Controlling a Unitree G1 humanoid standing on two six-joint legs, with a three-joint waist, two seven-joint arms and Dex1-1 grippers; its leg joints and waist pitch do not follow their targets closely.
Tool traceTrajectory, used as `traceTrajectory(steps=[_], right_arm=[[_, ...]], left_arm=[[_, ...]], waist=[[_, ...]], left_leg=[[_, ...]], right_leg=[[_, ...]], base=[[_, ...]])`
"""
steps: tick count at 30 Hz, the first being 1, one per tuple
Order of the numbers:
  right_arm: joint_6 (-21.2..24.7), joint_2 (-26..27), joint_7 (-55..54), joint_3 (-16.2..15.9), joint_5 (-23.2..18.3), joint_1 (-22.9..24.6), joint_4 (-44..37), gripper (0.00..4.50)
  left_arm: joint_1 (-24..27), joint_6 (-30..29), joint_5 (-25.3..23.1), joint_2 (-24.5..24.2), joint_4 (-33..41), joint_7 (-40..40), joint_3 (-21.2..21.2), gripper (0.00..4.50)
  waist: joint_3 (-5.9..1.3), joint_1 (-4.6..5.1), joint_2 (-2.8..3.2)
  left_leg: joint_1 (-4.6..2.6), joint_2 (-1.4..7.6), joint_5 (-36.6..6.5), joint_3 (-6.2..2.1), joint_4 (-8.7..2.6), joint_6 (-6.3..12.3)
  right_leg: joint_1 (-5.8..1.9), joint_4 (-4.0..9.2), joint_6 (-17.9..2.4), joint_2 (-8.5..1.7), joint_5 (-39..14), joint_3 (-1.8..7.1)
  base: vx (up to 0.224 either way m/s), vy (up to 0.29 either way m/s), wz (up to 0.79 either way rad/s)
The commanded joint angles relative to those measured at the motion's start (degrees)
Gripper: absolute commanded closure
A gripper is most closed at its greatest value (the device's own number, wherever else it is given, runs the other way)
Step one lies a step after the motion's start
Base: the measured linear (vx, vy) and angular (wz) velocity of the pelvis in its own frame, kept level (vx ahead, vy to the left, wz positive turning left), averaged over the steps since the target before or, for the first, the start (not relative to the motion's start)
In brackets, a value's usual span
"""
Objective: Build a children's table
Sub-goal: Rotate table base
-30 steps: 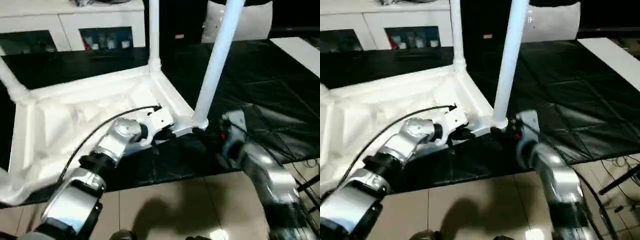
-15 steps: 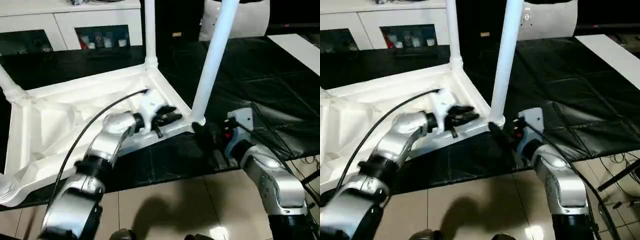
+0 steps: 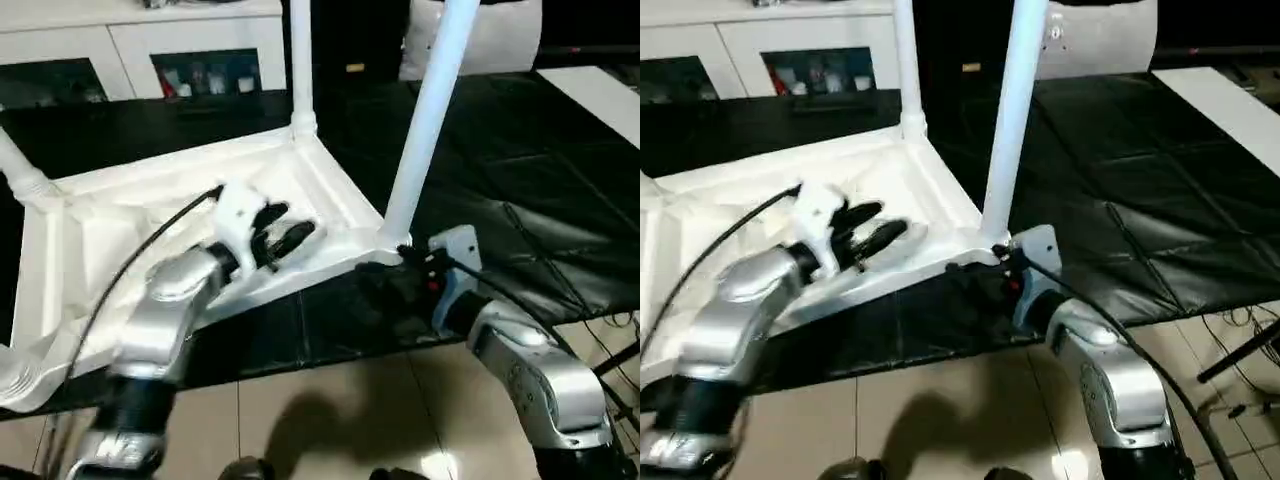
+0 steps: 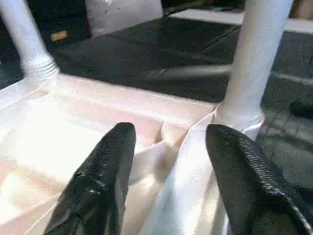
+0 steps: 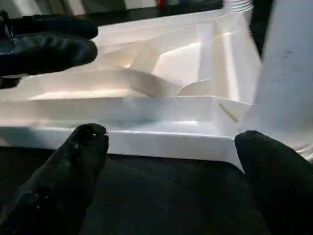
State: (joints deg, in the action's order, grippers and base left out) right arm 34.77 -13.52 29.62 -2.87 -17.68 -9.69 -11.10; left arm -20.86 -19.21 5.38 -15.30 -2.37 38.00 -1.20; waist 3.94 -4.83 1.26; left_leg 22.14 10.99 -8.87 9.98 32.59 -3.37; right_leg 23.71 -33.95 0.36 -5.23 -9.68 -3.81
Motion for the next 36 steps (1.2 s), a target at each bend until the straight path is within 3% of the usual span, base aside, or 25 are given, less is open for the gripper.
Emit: traceTrajectory(steps=[1, 6, 7, 8, 10, 14, 15, 18, 19, 21, 23, 24, 28, 30, 32, 33, 34, 35, 36], right_arm=[[-0.58, -1.20, 1.28, 0.26, 0.27, -0.77, -0.05, 0.00], [-3.12, -2.51, 3.12, 0.74, 1.02, -2.33, 3.35, 0.00], [-4.20, -2.81, 3.83, 0.69, 1.21, -3.15, 5.11, 0.00], [-5.31, -3.16, 4.51, 0.55, 1.30, -4.26, 7.11, 0.00], [-6.39, -3.29, 4.76, 0.18, 1.71, -5.80, 9.23, 0.00], [-8.16, -3.66, 4.19, -0.80, 3.42, -7.39, 11.85, 0.00], [-8.79, -3.51, 4.27, -0.83, 3.61, -7.99, 12.40, 0.00], [-9.02, -3.21, 4.56, -1.04, 3.56, -8.53, 12.88, 0.00], [-9.47, -3.11, 4.82, -1.25, 3.54, -8.68, 13.31, 0.00], [-10.95, -2.56, 5.68, -2.25, 3.96, -9.76, 15.34, 0.00], [-11.31, -2.30, 5.80, -2.34, 4.09, -10.27, 16.00, 0.00], [-11.64, -2.27, 5.31, -2.32, 4.50, -10.38, 16.27, 0.00], [-12.15, -2.54, 4.27, -1.18, 4.43, -9.27, 14.89, 0.00], [-13.33, -3.15, 3.21, -0.08, 4.79, -7.52, 13.43, 0.00], [-14.07, -3.37, 2.94, 0.39, 4.83, -6.76, 13.07, 0.00], [-15.37, -3.05, 1.07, 2.36, 4.99, -5.48, 12.84, 0.00], [-15.39, -3.05, 1.03, 2.41, 4.98, -5.45, 12.83, 0.00], [-15.50, -2.99, 0.75, 2.78, 4.92, -5.24, 12.80, 0.00], [-15.61, -2.87, 0.07, 2.87, 5.33, -4.93, 12.80, 0.00]], left_arm=[[1.58, -2.28, -0.62, -2.02, 3.04, 2.27, -1.42, 1.63], [3.72, -5.46, -0.85, -6.66, 7.16, 5.52, -3.25, 1.14], [4.49, -6.56, -1.18, -8.93, 8.59, 7.40, -4.35, 1.14], [5.15, -7.81, -1.65, -11.59, 10.17, 9.32, -5.64, 1.09], [4.78, -8.18, -2.79, -13.57, 10.12, 10.25, -6.52, 0.93], [4.47, -8.94, -3.37, -15.29, 10.32, 10.21, -6.71, 0.62], [4.39, -9.63, -3.86, -16.12, 10.53, 10.44, -6.91, 0.52], [4.73, -10.00, -4.58, -17.20, 10.43, 11.15, -7.69, 0.28], [5.00, -10.36, -4.40, -17.92, 10.70, 11.27, -8.20, 0.28], [5.54, -11.66, -4.15, -19.04, 11.92, 11.33, -8.69, 0.28], [5.57, -11.43, -4.91, -19.37, 11.92, 11.08, -8.73, 0.28], [5.97, -11.50, -5.18, -19.72, 11.99, 10.77, -8.62, 0.28], [7.02, -11.69, -5.01, -20.13, 12.64, 10.77, -8.45, 0.28], [7.47, -11.75, -4.96, -20.39, 12.91, 10.49, -8.67, 0.28], [7.49, -11.77, -5.06, -20.47, 12.88, 10.32, -8.87, 0.28], [7.24, -11.28, -6.09, -20.71, 12.17, 9.77, -9.57, 0.28], [7.23, -11.26, -6.12, -20.72, 12.14, 9.76, -9.59, 0.28], [7.14, -11.14, -6.31, -20.76, 11.88, 9.69, -9.71, 0.28], [7.11, -10.78, -6.81, -21.07, 11.35, 9.75, -10.20, 0.28]], waist=[[-3.63, 0.19, 0.22], [-3.65, 0.14, 0.43], [-4.25, -0.04, 0.08], [-4.18, -0.06, 0.29], [-3.86, 0.13, 0.08], [-4.34, 0.09, 0.07], [-4.12, 0.24, 0.76], [-4.30, 0.23, 0.58], [-4.38, 0.13, 1.07], [-4.47, 0.17, 0.41], [-4.51, 0.15, 0.65], [-4.60, 0.01, 0.05], [-4.40, 0.07, 0.14], [-4.33, -0.08, 0.50], [-4.33, -0.05, 0.35], [-4.25, -0.03, 0.65], [-4.25, 0.01, 0.53], [-4.27, 0.04, 0.89], [-4.28, 0.19, 0.64]], left_leg=[[-1.02, 1.88, -19.41, -0.72, -4.27, -1.05], [-1.16, 1.69, -18.56, -0.45, -4.08, -1.24], [-1.14, 1.74, -17.97, -0.56, -3.95, -1.22], [-1.11, 1.78, -17.19, -0.59, -3.99, -1.05], [-1.07, 1.58, -16.78, -0.39, -3.91, -0.87], [-1.25, 1.55, -15.18, -0.27, -3.58, -0.86], [-1.25, 1.46, -15.47, -0.24, -3.56, -1.03], [-1.28, 1.41, -14.76, -0.30, -3.47, -0.70], [-1.35, 1.39, -14.71, -0.34, -3.39, -0.81], [-1.18, 1.39, -14.12, -0.25, -3.36, -0.56], [-1.17, 1.36, -14.19, -0.30, -3.29, -0.40], [-1.22, 1.45, -13.79, -0.27, -3.22, -0.23], [-1.23, 1.42, -14.90, -0.25, -3.29, -0.52], [-1.42, 1.48, -16.11, -0.28, -3.34, -0.95], [-1.36, 1.42, -16.67, -0.35, -3.41, -1.07], [-1.41, 1.44, -17.62, -0.37, -3.46, -1.24], [-1.39, 1.41, -17.92, -0.41, -3.44, -1.32], [-1.35, 1.34, -18.30, -0.57, -3.50, -1.55], [-1.32, 1.33, -18.63, -0.56, -3.51, -1.59]], right_leg=[[-2.42, 4.61, -7.01, -2.29, -19.22, 2.32], [-2.25, 4.41, -8.13, -2.13, -16.76, 2.43], [-2.71, 4.06, -8.52, -2.33, -15.92, 2.36], [-2.59, 3.86, -9.01, -2.32, -14.77, 2.34], [-2.46, 3.91, -9.35, -2.13, -14.50, 2.37], [-2.70, 3.60, -9.76, -2.28, -14.18, 2.41], [-2.53, 3.73, -9.74, -2.04, -13.19, 2.41], [-2.71, 3.38, -10.24, -1.94, -11.41, 2.33], [-2.70, 3.26, -10.41, -2.00, -11.11, 2.33], [-2.85, 3.18, -11.18, -1.96, -9.76, 2.28], [-2.90, 3.07, -11.57, -1.99, -10.10, 2.26], [-3.01, 2.98, -11.56, -2.15, -10.58, 2.30], [-2.79, 3.25, -10.49, -2.11, -13.82, 2.36], [-2.55, 3.48, -9.54, -2.08, -15.62, 2.41], [-2.59, 3.54, -9.20, -1.97, -15.91, 2.38], [-2.43, 3.74, -8.98, -1.99, -16.53, 2.38], [-2.48, 3.76, -8.88, -1.98, -16.72, 2.36], [-2.56, 3.57, -8.95, -1.98, -16.86, 2.29], [-2.56, 3.69, -8.91, -1.90, -16.75, 2.26]], base=[[0.000, 0.000, 0.00], [0.000, 0.000, 0.00], [0.000, 0.000, 0.00], [0.000, 0.000, 0.00], [0.000, 0.000, 0.00], [0.000, 0.000, 0.00], [0.000, 0.000, 0.00], [0.000, 0.000, 0.00], [0.000, 0.000, 0.00], [0.000, 0.000, 0.00], [0.000, 0.000, 0.00], [0.000, 0.000, 0.00], [0.000, 0.000, 0.00], [0.000, 0.000, 0.00], [0.000, 0.000, 0.00], [0.000, 0.000, 0.00], [0.000, 0.000, 0.00], [0.000, 0.000, 0.00], [0.000, 0.000, 0.00]])
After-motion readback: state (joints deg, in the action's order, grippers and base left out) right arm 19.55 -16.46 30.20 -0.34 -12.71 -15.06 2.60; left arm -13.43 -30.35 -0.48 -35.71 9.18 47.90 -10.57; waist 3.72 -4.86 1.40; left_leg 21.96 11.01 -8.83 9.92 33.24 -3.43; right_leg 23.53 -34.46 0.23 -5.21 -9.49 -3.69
